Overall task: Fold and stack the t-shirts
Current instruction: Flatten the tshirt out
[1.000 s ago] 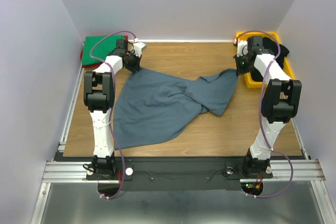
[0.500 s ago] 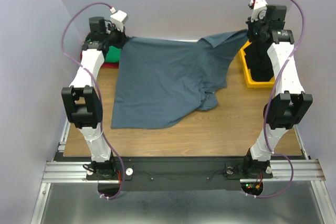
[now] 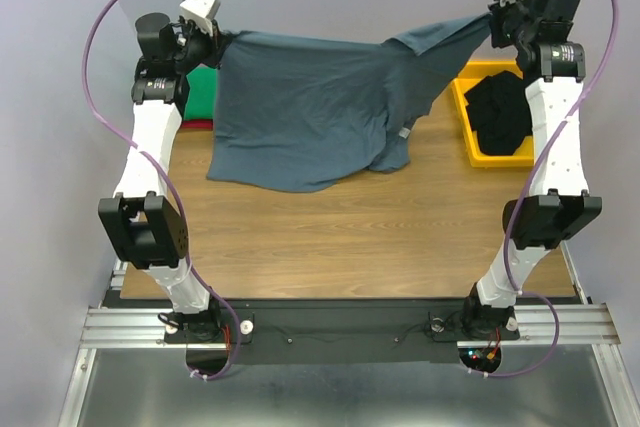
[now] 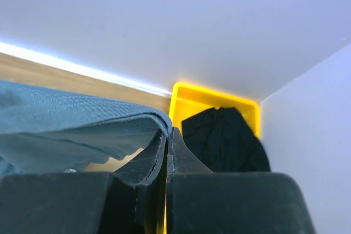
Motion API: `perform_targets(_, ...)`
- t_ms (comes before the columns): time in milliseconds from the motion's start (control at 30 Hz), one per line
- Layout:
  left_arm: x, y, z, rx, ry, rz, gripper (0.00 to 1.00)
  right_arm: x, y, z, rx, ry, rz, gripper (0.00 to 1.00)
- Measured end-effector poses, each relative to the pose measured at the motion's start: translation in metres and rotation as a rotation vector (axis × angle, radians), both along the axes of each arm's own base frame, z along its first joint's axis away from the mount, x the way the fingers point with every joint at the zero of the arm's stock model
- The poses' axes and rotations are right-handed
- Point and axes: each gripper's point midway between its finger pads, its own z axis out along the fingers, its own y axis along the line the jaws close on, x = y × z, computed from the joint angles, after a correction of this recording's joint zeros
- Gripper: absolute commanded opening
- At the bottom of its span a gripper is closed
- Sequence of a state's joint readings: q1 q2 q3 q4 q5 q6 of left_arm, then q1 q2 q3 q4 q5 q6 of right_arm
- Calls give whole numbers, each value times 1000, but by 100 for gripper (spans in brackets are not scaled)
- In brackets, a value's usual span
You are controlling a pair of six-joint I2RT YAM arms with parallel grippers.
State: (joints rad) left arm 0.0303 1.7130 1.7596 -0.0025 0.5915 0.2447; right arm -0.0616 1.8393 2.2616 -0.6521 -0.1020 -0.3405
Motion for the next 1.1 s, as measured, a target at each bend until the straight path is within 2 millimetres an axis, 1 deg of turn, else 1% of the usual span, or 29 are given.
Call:
perform_targets(67,-2,-2,7,-13,-14,-6,0,-3,-1,13,-6,-29,-8,1)
perform_targets(167,-12,-4,20,-29,-31,-23,0,-11,-3,29,-12,-67,-18,1)
perform_targets(267,-31,-8,35,-39,-56,-43,0,-25,-4,49,-16,-108,-28,0)
perform_targets(300,-42,-9,43,-41,-71,-50,0,-31,-4,57,-17,-123,-31,1)
perform_targets(400,-79,-13,69,-46,-129,-68,0,-63,-4,93,-22,-203,-44,1)
perform_targets(500,-120,-18,97,-47,-205,-91,0,-109,-4,136,-26,-305,-61,1)
perform_targets(567,-143,-20,110,-45,-248,-107,0,-140,-4,162,-26,-376,-71,1)
perform_targets(633,-171,-23,127,-51,-299,-118,0,-171,-4,188,-28,-455,-82,1)
perform_targets(700,-190,-23,139,-59,-334,-119,0,-199,-3,208,-30,-521,-89,1)
perform_targets(800,-214,-25,155,-60,-391,-123,0,-221,-4,226,-36,-583,-99,1)
perform_targets(867,-224,-26,163,-66,-420,-127,0,-228,-4,233,-40,-605,-104,1)
perform_targets(900,-225,-26,164,-69,-425,-127,0,-229,-4,236,-42,-613,-105,1)
perform_targets(967,-225,-26,166,-74,-431,-129,0,-223,-5,236,-46,-615,-105,1)
perform_targets(1000,-224,-26,167,-76,-435,-130,0,-215,-6,233,-49,-604,-105,1)
perform_targets(1100,-205,-26,160,-92,-411,-129,0,-184,-7,219,-53,-560,-104,1)
